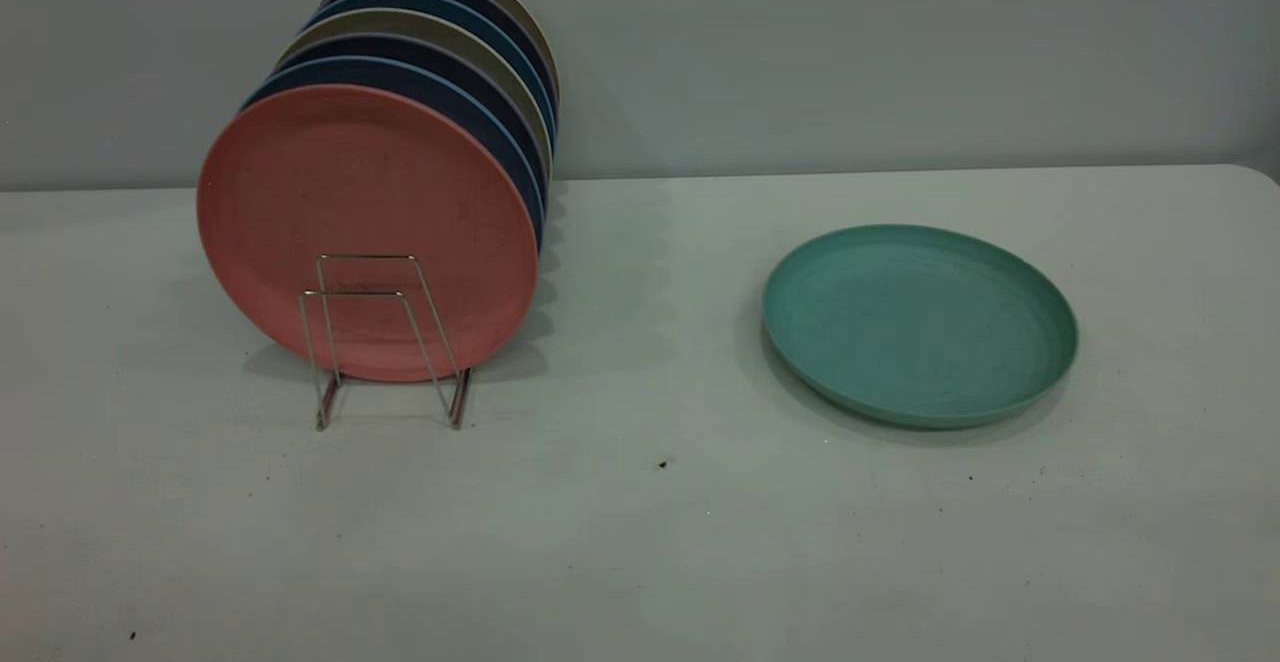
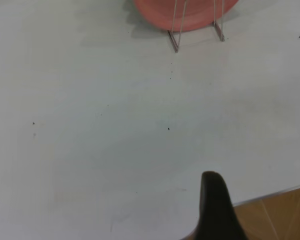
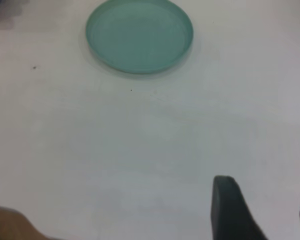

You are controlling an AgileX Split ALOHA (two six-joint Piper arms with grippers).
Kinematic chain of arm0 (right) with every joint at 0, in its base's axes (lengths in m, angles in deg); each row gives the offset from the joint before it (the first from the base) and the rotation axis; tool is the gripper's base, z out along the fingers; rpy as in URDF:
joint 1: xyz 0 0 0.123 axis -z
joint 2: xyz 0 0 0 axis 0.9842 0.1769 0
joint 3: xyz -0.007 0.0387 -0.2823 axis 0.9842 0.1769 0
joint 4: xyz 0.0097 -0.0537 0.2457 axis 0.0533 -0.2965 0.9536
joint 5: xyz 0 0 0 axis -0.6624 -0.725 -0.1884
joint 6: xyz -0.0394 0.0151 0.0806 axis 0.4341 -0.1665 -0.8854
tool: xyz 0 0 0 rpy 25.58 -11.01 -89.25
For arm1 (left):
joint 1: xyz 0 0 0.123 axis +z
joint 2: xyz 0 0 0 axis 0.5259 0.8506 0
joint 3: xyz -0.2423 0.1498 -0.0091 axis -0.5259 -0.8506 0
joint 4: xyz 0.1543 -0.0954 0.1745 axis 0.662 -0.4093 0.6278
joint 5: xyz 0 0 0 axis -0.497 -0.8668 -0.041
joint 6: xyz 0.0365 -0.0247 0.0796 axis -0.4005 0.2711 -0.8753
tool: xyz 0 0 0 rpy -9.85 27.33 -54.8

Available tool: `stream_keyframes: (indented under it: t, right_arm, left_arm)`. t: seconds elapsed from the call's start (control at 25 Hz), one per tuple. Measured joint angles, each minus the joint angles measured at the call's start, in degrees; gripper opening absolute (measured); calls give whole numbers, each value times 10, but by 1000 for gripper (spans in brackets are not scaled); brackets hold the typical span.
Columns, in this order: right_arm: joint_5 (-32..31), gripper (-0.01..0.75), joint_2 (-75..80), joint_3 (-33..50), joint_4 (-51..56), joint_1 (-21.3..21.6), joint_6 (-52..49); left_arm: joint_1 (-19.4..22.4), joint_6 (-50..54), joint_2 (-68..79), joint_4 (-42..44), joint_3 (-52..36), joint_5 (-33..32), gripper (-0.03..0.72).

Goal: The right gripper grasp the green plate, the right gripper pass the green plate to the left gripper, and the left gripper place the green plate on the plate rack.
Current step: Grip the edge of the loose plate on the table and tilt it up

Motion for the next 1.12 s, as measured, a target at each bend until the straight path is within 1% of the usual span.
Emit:
stream_keyframes:
  t: [0.36, 0.52, 0.6, 0.68, 0.88, 1.0, 1.12]
  right_arm:
    - [0, 357, 0, 0, 0, 0, 0]
    - [12, 370, 46, -9, 0, 0, 0]
    - [47, 404, 106, -15, 0, 0, 0]
    - [92, 446, 177, -21, 7, 0, 0]
    - [203, 543, 387, -64, 64, 0, 3]
    - [252, 559, 489, -87, 94, 0, 26]
    - [279, 563, 584, -103, 140, 0, 65]
  left_arm:
    - [0, 6, 0, -12, 0, 1, 495]
    - [0, 72, 28, -13, 4, 12, 518]
    - [0, 93, 75, -13, 14, 29, 543]
    - [0, 89, 136, -13, 28, 55, 562]
    - [0, 24, 338, -14, 95, 129, 573]
    - [0, 4, 452, -14, 144, 163, 575]
    - [0, -8, 554, -14, 181, 205, 575]
